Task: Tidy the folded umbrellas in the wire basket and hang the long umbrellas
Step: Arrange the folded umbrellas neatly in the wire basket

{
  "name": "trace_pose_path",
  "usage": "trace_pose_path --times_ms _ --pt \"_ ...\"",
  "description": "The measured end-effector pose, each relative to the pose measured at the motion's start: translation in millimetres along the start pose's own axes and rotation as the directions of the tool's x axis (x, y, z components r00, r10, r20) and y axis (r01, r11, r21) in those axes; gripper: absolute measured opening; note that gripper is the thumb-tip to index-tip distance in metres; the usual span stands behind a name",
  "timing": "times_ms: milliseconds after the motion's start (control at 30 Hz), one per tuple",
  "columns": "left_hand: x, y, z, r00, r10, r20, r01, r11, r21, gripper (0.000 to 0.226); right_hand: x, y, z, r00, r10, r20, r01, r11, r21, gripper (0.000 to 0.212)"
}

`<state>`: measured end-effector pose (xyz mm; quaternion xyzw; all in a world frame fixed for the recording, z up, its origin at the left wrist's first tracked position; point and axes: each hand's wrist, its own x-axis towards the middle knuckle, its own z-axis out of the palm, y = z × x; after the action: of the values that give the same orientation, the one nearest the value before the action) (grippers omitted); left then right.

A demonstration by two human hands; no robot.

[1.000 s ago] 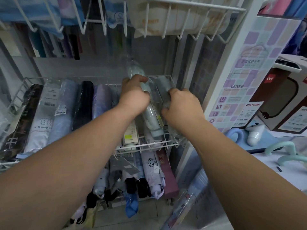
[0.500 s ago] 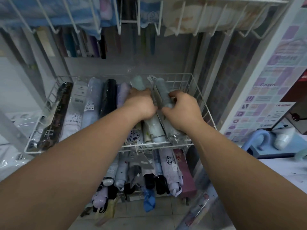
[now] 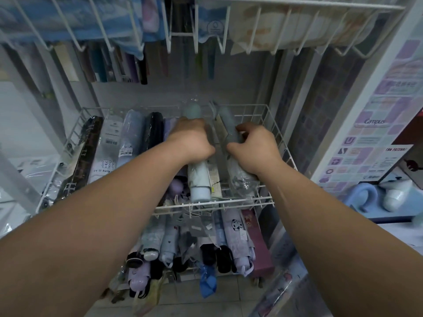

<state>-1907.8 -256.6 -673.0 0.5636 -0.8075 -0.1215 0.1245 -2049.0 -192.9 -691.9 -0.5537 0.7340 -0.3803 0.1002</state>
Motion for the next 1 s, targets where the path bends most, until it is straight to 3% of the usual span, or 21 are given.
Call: trace_pose_path --times_ms 100,200,267,433,667,867,1000 --pt "-6 -8 17 0.998 0.056 0.022 -0.058 0.992 0.110 0.059 2 5 6 1.000 0.030 0.008 -0.030 1.000 0.009 0.044" --pt "-13 -10 32 0.983 0.139 -0.120 -0.086 0.927 0.365 0.057 3 4 7 0.999 0.041 0.003 -0.041 0.999 0.011 0.050" --pt "-15 -16 34 0.966 0.212 -0.147 -0.130 0.893 0.430 0.057 4 3 7 1.000 0.025 -0.011 -0.025 1.000 0.013 0.048" --pt "-13 -42 33 0.964 0.262 -0.052 -0.228 0.908 0.352 0.073 9 -2 18 1.000 0.016 -0.008 -0.016 0.999 0.039 0.051" --pt "-11 -57 22 0.966 0.255 0.040 -0.256 0.928 0.271 0.075 2 0 56 0.997 0.027 0.077 -0.029 0.999 0.022 0.054" --pt "-12 -65 27 0.961 0.275 -0.027 -0.263 0.941 0.212 0.080 -2 13 58 0.981 -0.054 0.184 0.084 0.984 -0.160 0.062" --pt "-12 -54 31 0.952 0.291 -0.092 -0.273 0.947 0.170 0.063 -4 22 53 0.950 -0.114 0.290 0.201 0.935 -0.292 0.057"
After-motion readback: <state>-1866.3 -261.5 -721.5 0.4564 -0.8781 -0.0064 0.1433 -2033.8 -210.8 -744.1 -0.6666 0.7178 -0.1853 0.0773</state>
